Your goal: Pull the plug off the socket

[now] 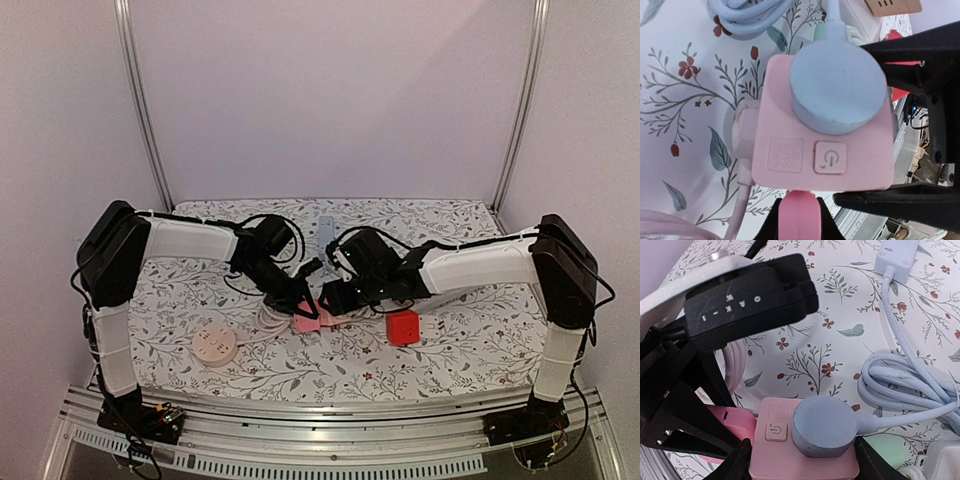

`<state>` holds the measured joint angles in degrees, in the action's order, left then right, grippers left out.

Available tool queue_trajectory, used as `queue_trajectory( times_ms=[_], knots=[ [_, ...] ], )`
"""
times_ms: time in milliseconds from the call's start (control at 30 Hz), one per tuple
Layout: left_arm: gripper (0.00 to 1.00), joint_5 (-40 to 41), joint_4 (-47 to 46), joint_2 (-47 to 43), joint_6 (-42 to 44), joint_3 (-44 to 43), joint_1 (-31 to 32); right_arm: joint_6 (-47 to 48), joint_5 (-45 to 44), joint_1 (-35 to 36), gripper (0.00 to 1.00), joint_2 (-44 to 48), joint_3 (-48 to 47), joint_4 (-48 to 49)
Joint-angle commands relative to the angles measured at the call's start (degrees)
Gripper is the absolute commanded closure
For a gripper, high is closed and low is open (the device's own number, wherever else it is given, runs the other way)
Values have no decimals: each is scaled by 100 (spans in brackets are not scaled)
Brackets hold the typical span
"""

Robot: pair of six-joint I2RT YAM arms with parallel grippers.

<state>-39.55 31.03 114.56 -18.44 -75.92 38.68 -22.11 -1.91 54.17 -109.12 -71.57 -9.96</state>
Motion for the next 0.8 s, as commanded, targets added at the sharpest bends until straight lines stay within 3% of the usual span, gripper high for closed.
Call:
queue_trajectory(
  times_ms=[0,200,433,767],
  knots=[
    [100,56,-130,20,-10,59,-132,-547,-608,77,69,-194,-252,-603],
    [100,131,-158,-51,-10,75,-132,-909,-1159,85,69,-399,-533,-1166],
    [100,104,-172,-83,-17,86,-131,-1090,-1177,67,68,-465,-604,-1237],
    [100,-157,-97,-93,50,4,-178,-215,-495,126,68,-104,-41,-410]
  ],
)
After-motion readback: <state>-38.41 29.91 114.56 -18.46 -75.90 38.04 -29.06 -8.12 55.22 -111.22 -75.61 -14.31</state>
